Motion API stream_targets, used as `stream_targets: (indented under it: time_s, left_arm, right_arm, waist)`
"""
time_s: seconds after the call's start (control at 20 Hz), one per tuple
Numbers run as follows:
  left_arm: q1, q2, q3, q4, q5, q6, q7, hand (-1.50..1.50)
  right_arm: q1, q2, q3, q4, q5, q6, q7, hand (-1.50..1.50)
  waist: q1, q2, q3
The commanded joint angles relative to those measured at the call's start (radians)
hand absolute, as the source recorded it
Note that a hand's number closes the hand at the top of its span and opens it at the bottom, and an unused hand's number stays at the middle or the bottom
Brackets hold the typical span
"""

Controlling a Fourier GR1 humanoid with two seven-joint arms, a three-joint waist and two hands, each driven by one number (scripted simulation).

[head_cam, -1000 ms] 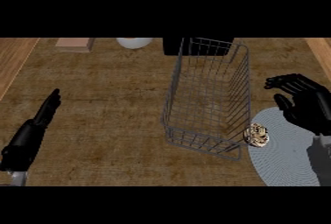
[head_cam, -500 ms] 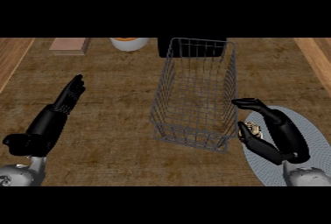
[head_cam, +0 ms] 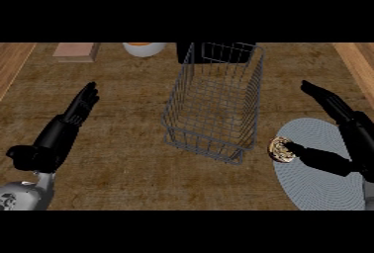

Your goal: Pick the cupcake from the placemat and place it in the basket

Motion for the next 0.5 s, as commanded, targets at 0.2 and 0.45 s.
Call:
stream_targets:
  time_s: [0.2,0.45]
  left_arm:
    - [0.014,-0.011,-0.001,-0.011,-0.015,-0.003,-0.018,0.0]
    - [0.023,-0.054,-0.021,0.027,-0.045,0.0,-0.047,0.0]
  right_arm:
    - [-0.013,-0.286,-0.022,-0.159,-0.058,0.424,0.336,-1.5]
    - [-0.033,-0.337,-0.1,-0.259,-0.301,0.649,0.495,-1.5]
  waist:
    - [0.011,0.003,0.002]
    - [0.011,0.006,0.004]
